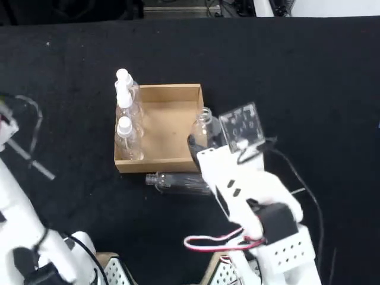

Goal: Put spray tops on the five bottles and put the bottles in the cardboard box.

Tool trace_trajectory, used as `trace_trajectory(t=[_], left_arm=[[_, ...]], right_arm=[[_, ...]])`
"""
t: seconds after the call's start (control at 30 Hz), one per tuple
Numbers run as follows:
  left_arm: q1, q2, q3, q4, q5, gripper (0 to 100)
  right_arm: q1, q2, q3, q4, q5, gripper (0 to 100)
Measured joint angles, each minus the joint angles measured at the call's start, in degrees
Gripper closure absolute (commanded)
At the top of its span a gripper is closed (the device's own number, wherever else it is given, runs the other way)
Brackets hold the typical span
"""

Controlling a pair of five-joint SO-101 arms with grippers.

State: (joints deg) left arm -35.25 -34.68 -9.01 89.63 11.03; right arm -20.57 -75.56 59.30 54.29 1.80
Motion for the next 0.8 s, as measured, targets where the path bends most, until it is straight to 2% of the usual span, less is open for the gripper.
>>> trace_trajectory(t=[0.2, 0.33, 0.63, 0.8], left_arm=[[14.8, -0.9, -15.0, -0.2, 5.5, 97], [28.4, -0.8, -19.3, -6.5, 5.7, 97], [50.2, 0.1, -17.2, -22.2, 5.9, 97], [56.0, 0.4, -6.4, -29.2, 5.9, 97]], right_arm=[[-1.0, -5.1, 5.5, -2.5, -0.2, 98.8], [-2.0, -6.2, 6.0, -2.5, -0.3, 98.8], [-4.3, -6.5, 9.0, -5.6, -0.3, 98.8], [-4.3, -6.5, 10.4, -6.9, -0.3, 98.8]])
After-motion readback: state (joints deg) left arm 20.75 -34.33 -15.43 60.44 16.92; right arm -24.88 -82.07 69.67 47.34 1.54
